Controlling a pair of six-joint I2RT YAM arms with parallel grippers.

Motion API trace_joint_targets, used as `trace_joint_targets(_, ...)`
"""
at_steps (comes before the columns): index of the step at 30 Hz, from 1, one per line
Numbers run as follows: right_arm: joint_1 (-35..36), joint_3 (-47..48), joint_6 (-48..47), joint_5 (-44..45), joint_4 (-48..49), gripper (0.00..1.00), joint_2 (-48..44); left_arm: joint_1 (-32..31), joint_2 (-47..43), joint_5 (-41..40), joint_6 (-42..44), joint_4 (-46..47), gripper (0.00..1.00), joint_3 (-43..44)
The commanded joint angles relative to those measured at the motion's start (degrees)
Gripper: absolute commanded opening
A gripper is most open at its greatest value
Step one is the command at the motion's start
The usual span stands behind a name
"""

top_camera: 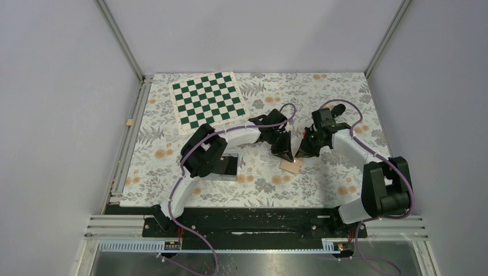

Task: Put the credit cards into the card holder
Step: Close the card holder at the center of the board.

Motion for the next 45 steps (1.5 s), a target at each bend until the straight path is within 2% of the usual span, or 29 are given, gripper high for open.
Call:
trace_joint_targets(1, -0.3, -0.1, 1.6, 0.4, 0.2, 0.0, 2.8, 0.1, -2.6, 0.2, -0.5, 0.6, 0.0, -0.3)
trace_joint_targets(6, -0.3, 0.8, 1.8, 1.2, -0.1, 0.0, 3.5, 0.1, -4.1, 0.8, -1.0, 2.4, 0.0, -0.7)
trace_joint_targets(15, -0.4, 0.8, 1.4, 2.1, 1.3, 0.0, -1.7, 0.1, -5.5, 2.0, -3.4, 4.5, 0.0, 1.1)
trace_joint_targets(45, -0.4, 1.5, -1.1, 2.0, 0.5, 0.0, 7.3, 0.4, -0.8, -2.5, 1.7, -1.7, 0.0, 3.8)
